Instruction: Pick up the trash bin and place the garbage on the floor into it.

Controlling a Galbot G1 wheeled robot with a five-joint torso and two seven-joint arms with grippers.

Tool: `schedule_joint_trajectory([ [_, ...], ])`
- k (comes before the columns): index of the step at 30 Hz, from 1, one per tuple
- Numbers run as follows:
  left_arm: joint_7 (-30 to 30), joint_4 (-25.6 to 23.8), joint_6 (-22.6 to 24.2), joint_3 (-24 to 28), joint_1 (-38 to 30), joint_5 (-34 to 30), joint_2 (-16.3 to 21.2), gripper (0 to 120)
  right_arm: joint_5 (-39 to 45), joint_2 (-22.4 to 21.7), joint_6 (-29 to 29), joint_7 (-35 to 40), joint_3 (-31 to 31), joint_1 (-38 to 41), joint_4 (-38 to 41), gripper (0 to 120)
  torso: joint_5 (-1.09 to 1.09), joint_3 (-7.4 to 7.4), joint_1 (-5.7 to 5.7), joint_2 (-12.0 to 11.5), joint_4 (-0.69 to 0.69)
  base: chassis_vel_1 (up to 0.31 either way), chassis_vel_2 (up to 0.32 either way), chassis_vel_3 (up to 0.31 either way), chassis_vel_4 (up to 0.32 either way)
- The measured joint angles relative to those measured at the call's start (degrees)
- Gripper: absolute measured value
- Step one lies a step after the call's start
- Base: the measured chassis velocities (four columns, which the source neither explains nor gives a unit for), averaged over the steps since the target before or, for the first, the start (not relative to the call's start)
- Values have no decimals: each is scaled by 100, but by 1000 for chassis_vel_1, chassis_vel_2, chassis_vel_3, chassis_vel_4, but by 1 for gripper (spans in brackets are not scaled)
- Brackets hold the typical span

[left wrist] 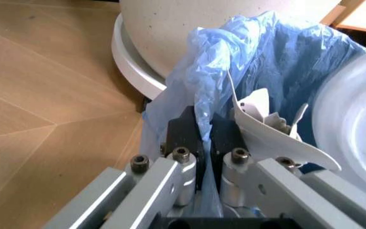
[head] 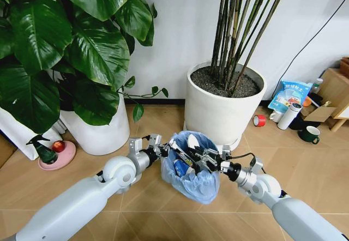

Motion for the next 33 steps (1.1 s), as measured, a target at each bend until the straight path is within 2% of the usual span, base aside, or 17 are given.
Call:
schedule_joint_trajectory([
  [2, -9, -1, 4, -5, 4, 0, -5, 0, -10, -6, -1, 0, 33, -24, 11, 34, 0, 0, 0, 0, 0, 0, 0, 0, 0],
  [4, -12, -2, 5, -6, 4, 0, -6, 0, -14, -10, -1, -1, 50, -38, 23, 37, 0, 0, 0, 0, 0, 0, 0, 0, 0],
  [8, -33, -5, 17, -8, 0, -4, -9, 0, -50, -24, 2, -27, 110, -71, 81, 60, 0, 0, 0, 0, 0, 0, 0, 0, 0],
  [10, -34, -5, 17, -7, 0, -5, -9, 0, -51, -24, 2, -28, 111, -71, 83, 60, 0, 0, 0, 0, 0, 0, 0, 0, 0],
  [12, -66, -8, 25, -4, 0, -6, -14, 0, -50, -27, 7, -44, 114, -78, 173, 74, 0, 0, 0, 0, 0, 0, 0, 0, 0],
  [13, -66, -8, 25, -4, 0, -6, -14, 0, -50, -27, 7, -44, 114, -78, 173, 74, 0, 0, 0, 0, 0, 0, 0, 0, 0],
  [17, -112, -28, 52, -4, 22, -16, 11, 0, -226, -54, -52, 158, 105, -71, 229, 93, 1, 0, 0, 0, 0, 0, 0, 0, 0],
  [23, -130, -58, 73, -8, 20, -41, 45, 0, -854, -314, -273, 421, 191, -75, 363, 100, 0, 0, 0, 0, 0, 0, 0, 0, 0],
  [26, -137, -69, 94, -8, 20, -42, 62, 0, -1245, -587, -461, 498, 244, -44, 486, 100, 1, 0, 0, 0, -1, 0, 0, 0, 0],
  [28, -137, -70, 109, -8, 9, -51, 79, 0, -1466, -928, -740, 522, 297, 5, 664, 100, 2, 0, 0, 0, 0, 0, 0, 0, 0],
  [29, -137, -70, 109, -8, 9, -51, 79, 0, -1466, -928, -740, 522, 297, 5, 664, 100, 2, 0, 0, 0, 0, 0, 0, 0, 0],
  [31, -140, -70, 114, -5, -6, -56, 85, 0, -1486, -1224, -864, 518, 294, 81, 786, 100, -3, 0, 0, 0, -1, 0, 0, 0, 0],
  [33, -145, -68, 119, -3, -26, -62, 78, 0, -1370, -1444, -1001, 505, 288, 124, 897, 100, 2, 0, 0, 0, 0, 0, 0, 0, 0],
])
